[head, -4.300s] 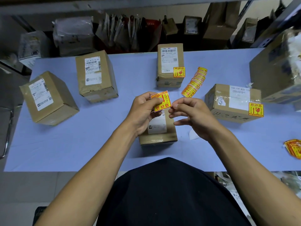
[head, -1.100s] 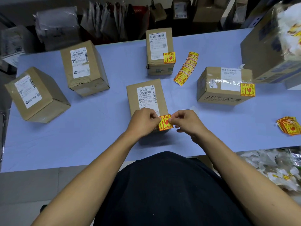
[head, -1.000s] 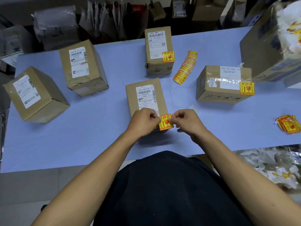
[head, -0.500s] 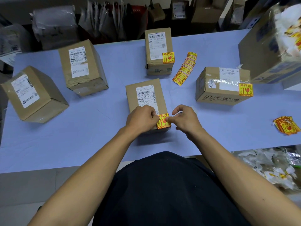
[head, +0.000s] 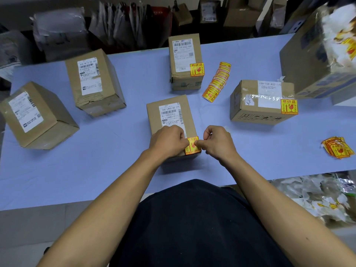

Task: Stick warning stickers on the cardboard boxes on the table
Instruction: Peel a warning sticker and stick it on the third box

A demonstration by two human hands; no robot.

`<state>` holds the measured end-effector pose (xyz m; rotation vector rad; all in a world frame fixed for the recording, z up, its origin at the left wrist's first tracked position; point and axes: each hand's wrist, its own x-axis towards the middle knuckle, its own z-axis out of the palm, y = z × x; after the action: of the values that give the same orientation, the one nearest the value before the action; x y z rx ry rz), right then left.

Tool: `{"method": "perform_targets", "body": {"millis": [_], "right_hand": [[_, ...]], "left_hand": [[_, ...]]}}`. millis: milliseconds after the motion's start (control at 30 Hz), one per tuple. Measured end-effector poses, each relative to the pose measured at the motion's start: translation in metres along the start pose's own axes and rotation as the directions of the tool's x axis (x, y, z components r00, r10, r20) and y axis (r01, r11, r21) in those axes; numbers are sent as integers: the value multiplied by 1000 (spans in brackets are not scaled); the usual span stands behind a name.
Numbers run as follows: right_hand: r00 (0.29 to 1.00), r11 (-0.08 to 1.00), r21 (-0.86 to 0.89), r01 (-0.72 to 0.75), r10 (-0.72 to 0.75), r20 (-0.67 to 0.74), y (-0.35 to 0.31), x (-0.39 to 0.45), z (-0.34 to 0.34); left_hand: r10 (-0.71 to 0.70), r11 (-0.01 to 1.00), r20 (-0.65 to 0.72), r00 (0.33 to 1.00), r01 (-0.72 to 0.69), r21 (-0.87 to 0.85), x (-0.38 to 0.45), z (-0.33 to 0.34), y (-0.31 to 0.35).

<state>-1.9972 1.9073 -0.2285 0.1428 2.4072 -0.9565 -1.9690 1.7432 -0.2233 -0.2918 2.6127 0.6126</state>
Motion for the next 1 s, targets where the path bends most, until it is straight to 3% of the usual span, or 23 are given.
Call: {"method": "perform_targets", "body": {"millis": [167, 333, 467, 600, 733, 833, 1000], "right_hand": [[1000, 989, -147, -6, 8, 15, -3, 7, 1], [993, 949, -314, 23, 15, 120, -11, 20, -7], [980, 914, -406, 22, 60, 188, -1, 25, -24], [958, 980, -197, 24, 34, 284, 21, 19, -21], [967, 995, 80, 66, -83, 240, 16, 12, 11], [960, 975, 44, 217, -222, 171, 17, 6, 25], [908, 964, 126, 235, -264, 325, 37, 3, 23]], "left_hand": [[14, 996, -37, 999, -11, 85, 1, 2, 6], [16, 971, -92, 996, 7, 240, 6, -5, 0], [20, 973, -170, 985, 20, 231, -1, -5, -19], [248, 965, -379, 891, -194, 175, -15, 13, -41], [101, 995, -251, 963, -95, 35, -18, 33, -51], [128, 992, -259, 957, -129, 13, -15, 39, -55], [137, 990, -289, 947, -141, 9, -15, 42, -58]]}}
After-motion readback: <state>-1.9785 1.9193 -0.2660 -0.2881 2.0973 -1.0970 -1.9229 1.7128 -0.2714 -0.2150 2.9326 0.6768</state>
